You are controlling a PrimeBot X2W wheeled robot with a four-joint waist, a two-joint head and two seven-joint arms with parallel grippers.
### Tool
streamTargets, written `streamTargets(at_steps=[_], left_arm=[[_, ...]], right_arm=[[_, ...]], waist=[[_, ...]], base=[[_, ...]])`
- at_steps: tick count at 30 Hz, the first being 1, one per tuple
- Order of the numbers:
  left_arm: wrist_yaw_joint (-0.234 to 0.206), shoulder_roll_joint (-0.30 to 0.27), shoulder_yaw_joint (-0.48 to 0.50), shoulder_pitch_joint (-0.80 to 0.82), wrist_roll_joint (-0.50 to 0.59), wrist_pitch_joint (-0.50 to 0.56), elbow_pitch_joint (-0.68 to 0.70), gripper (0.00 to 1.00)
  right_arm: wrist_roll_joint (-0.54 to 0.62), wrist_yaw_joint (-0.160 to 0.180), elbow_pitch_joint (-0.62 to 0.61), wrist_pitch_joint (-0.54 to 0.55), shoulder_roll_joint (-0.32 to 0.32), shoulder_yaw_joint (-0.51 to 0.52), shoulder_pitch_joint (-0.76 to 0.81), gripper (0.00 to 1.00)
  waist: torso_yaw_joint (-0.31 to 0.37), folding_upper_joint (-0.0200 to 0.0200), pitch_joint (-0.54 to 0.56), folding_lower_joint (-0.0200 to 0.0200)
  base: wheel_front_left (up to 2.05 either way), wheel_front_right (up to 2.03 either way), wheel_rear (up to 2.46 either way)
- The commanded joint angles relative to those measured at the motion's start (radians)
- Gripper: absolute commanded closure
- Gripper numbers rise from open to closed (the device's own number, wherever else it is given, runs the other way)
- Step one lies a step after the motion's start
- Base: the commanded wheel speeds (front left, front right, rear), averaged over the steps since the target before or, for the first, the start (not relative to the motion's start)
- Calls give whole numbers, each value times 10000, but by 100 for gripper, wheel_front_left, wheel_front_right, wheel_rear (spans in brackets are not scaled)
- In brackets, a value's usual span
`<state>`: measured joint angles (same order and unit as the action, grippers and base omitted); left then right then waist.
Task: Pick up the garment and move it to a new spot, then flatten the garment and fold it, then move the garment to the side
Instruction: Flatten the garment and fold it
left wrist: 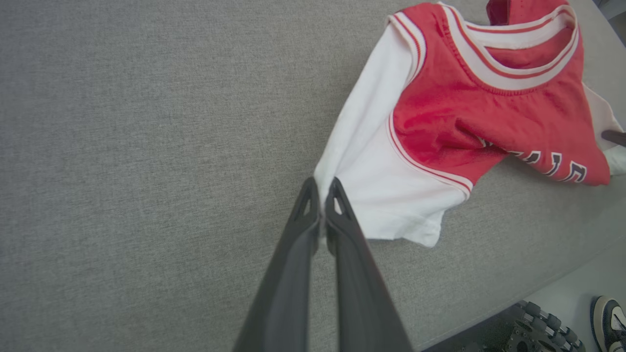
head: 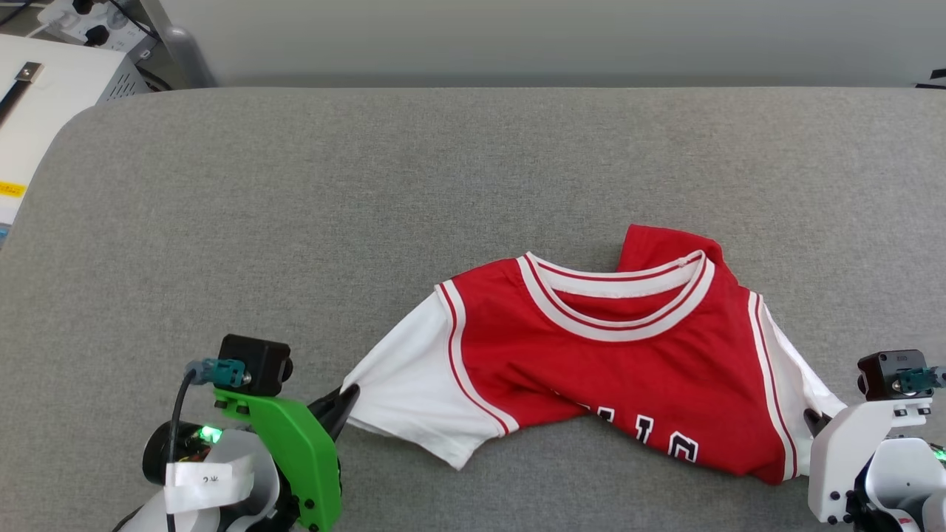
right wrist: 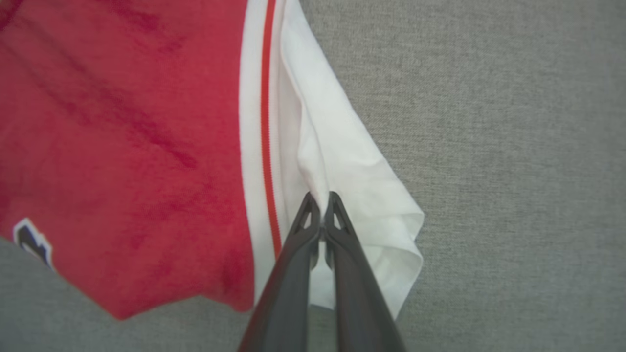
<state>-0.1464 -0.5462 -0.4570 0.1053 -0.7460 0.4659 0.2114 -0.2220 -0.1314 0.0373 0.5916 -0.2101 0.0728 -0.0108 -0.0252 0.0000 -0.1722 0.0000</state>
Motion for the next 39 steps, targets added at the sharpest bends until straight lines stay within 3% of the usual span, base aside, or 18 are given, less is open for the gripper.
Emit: streamTargets(at_steps=[1,12,25,32,39], left_arm=[[-44,-91,34,82,44,-69,-38,100],[-110,-107,363,96,93,-657,-107,100],[-344,-461,1262,861,629,-1630,829,100],[-539,-617,1765,1317,844,-1991,1554,100],[-392,-970,2383,2316,840,-2132,1880,100]], right_arm=[[29,7,6,-134,-19,55,-186,100],[-108,7,-965,-591,-604,437,-491,100],[-892,7,-2543,-486,-1980,1390,-1516,100],[-1285,7,-2975,-446,-2342,1548,-2343,100],[-1566,7,-2873,-444,-2770,1265,-3729,100]], waist=[[24,0,71,0],[151,0,750,0],[111,0,1507,0],[120,0,1539,0],[156,0,1120,0]], base=[[0,0,0],[0,0,0],[0,0,0],[0,0,0],[0,0,0]])
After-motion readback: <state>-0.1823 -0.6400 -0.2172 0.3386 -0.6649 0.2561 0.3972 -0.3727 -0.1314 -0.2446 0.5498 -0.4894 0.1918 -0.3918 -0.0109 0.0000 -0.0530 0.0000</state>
